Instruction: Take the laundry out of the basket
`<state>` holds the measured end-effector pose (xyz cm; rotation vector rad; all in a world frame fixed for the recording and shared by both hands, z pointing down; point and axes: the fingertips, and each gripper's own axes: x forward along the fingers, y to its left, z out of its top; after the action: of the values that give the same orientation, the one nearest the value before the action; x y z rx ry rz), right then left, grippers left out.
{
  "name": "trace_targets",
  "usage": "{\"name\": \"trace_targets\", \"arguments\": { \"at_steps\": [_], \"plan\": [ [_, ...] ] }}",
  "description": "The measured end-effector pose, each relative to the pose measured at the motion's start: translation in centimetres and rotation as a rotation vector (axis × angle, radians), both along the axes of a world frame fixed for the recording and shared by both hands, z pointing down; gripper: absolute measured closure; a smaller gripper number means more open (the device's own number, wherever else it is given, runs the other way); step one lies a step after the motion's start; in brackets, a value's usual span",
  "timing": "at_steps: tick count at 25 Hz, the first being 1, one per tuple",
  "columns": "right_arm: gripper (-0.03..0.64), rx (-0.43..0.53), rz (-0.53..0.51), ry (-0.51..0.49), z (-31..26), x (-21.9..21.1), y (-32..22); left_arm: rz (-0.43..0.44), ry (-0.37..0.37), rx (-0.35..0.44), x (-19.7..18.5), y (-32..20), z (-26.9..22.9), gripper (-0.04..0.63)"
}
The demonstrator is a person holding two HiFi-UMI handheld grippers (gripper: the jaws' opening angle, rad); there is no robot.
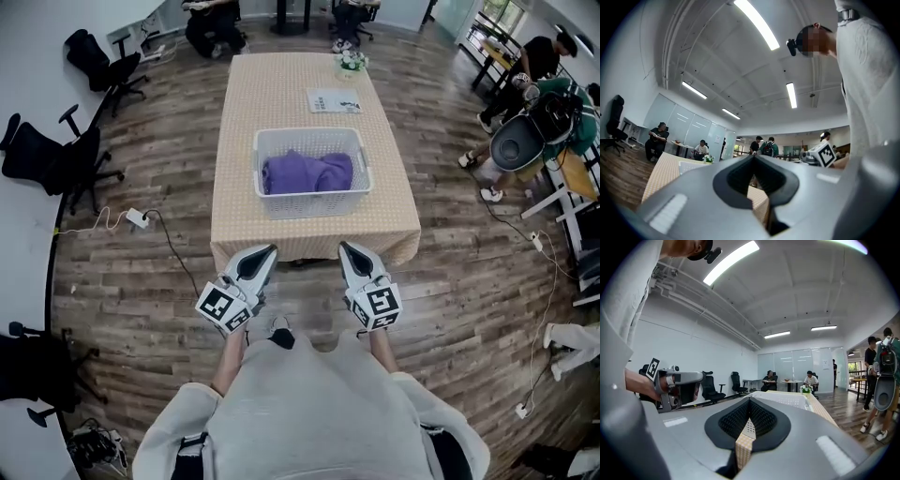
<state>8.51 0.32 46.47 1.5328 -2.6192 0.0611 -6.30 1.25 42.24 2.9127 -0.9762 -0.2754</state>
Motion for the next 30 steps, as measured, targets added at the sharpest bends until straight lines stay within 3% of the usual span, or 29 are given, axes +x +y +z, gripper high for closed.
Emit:
{"name": "trace_targets", "arguments": {
  "at_steps": [10,18,24,30],
  "plan": [
    [0.617,0.019,0.011,0.010,-1.2,-4.4,-8.1,0.055,0.016,0.000,-2.6,-8.9,-0.2,0.586],
    [0.617,-0.018,0.026,0.010,0.3,-2.8,-11.3,0.074,0.014,-0.039,-1.3,-12.4,1.4,0.586],
    [0.617,-0.021,-0.022,-0.024,0.7,-0.4,-15.8,0.016,-0.011,-0.050,0.7,-16.3,1.8,0.584],
    [0.617,0.022,-0.105,-0.057,-0.9,0.3,-22.4,-0.079,-0.046,0.003,1.1,-22.1,-0.2,0.586]
  ]
}}
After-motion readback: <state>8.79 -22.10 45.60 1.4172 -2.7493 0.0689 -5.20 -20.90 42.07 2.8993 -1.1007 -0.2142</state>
